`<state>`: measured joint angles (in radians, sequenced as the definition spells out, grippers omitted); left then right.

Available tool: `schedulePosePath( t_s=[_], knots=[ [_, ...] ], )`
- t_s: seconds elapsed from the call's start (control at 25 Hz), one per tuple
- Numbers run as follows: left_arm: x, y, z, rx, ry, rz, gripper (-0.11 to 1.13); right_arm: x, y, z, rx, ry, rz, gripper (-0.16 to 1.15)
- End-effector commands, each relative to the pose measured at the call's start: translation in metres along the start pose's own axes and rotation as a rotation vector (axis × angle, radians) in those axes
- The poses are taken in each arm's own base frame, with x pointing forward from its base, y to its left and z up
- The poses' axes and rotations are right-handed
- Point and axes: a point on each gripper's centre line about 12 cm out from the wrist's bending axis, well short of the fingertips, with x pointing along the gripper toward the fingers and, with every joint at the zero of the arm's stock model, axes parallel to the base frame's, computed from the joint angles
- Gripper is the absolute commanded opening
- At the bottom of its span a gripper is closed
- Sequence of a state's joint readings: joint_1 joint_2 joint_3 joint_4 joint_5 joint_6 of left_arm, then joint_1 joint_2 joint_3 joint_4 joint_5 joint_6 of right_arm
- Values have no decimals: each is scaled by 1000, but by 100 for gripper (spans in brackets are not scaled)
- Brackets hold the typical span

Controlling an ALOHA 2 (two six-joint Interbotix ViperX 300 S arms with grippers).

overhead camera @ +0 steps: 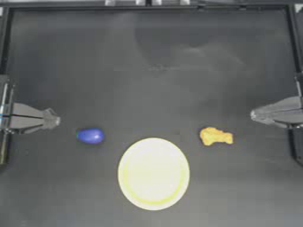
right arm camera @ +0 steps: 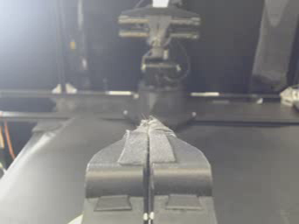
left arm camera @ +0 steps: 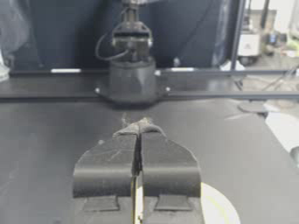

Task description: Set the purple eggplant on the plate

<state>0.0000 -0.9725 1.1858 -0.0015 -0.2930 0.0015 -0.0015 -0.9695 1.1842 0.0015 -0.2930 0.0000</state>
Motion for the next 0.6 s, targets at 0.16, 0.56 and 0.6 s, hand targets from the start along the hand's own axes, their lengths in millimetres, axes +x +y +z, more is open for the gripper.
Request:
schedulePosePath(
  t_s=[0.16,0.56,0.6],
  knots=[
    [3,1,4,43,15,4,6,3,0,9,-10,-18,1,7],
    [3,13,-7,46,115,63,72,4,2,5,-88,3,18,61],
    [4,14,-8,44,124,66,89,4,2,5,-92,5,19,74]
  ],
)
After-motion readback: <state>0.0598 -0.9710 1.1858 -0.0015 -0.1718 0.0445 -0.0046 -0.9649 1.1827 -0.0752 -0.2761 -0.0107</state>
